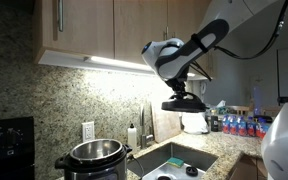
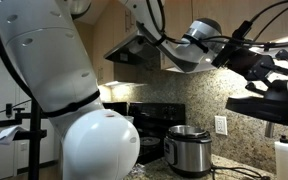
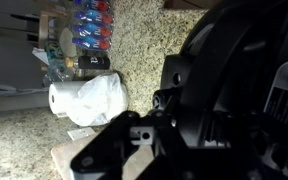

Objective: Pick up the lid from the cooker and put it on the counter

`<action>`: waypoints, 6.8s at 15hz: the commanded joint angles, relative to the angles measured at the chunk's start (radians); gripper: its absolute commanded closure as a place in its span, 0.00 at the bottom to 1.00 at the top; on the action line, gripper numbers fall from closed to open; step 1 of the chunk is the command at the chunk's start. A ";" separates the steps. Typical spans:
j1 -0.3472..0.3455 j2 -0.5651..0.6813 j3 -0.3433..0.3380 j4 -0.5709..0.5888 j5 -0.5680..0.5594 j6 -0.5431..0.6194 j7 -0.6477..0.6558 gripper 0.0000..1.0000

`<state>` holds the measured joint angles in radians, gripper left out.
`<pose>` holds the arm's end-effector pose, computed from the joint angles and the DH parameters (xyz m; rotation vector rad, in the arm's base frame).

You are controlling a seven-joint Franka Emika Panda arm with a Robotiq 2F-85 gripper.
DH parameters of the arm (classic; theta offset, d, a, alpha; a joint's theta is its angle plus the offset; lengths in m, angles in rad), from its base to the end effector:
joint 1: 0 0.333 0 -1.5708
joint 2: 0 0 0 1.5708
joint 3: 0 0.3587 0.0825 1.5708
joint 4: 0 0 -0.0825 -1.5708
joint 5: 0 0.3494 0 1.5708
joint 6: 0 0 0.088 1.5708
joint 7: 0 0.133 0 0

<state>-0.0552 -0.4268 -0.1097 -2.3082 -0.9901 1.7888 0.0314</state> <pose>0.3552 -0.1602 0.5672 2.2327 0.1050 -0.1641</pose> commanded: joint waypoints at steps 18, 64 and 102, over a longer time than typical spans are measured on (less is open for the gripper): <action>-0.062 -0.045 -0.002 -0.027 -0.116 -0.002 0.301 0.93; -0.543 1.090 -0.367 1.144 0.076 0.277 0.233 0.96; -0.565 1.334 -0.311 1.158 0.079 0.217 0.297 0.96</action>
<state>-0.6205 0.9073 -0.4067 -1.1720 -0.9053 2.0216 0.3162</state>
